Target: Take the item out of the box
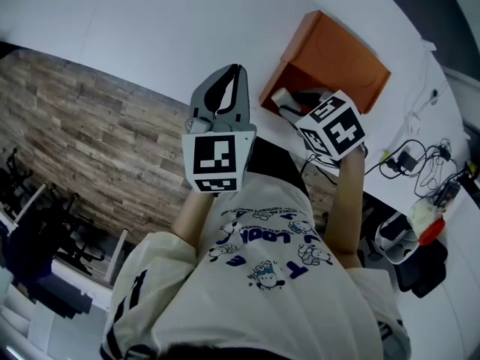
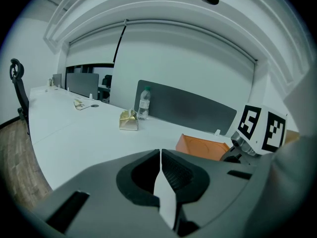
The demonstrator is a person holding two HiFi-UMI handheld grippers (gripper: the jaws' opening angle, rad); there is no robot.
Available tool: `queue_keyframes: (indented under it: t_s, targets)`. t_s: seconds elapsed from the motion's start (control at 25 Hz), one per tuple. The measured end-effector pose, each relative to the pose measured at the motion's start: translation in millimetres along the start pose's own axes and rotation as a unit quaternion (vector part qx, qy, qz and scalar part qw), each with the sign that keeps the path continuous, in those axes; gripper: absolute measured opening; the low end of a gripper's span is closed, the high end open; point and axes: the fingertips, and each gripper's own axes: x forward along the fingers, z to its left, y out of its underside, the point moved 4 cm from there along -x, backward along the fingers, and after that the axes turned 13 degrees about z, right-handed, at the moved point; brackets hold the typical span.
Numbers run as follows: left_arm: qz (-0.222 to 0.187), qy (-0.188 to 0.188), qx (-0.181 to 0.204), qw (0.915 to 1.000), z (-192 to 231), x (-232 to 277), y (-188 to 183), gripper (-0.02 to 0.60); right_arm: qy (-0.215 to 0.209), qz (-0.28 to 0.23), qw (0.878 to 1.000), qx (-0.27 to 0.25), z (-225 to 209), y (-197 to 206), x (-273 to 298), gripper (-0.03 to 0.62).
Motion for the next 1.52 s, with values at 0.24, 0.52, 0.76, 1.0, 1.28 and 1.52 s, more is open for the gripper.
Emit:
queue_keyframes:
  t_s: [0.24, 0.52, 0.76, 1.0, 1.28, 1.52]
  targets:
    - [-0.009, 0.008, 0.008, 0.9999, -11.7, -5.2, -4.3, 0.023, 0.014, -0.027, 0.999, 0.016, 3.8, 6.7, -10.5, 0.167]
    - [-0.019, 0.014, 0.014, 0.9996, -19.9, -14.1, -10.0, 0.023, 0.031, -0.062, 0.997, 0.040, 8.6, 8.4, -24.6, 0.167]
    - [-0.037, 0.017, 0.026, 0.9988, -27.0, -23.8, -21.2, 0.023, 0.042, -0.095, 0.993, 0.060, 13.0, 10.7, -38.0, 0.167]
    - [-0.053, 0.024, 0.041, 0.9975, -41.2, -32.0, -32.8, 0.023, 0.057, -0.124, 0.988, 0.076, 14.9, 11.6, -54.3, 0.167]
    - [-0.068, 0.027, 0.054, 0.9958, -52.0, -40.8, -42.3, 0.023, 0.074, -0.164, 0.979, 0.098, 16.4, 12.0, -73.6, 0.167]
    - [-0.080, 0.026, 0.063, 0.9945, -58.5, -47.4, -48.5, 0.023, 0.089, -0.195, 0.971, 0.109, 17.8, 13.0, -90.3, 0.167]
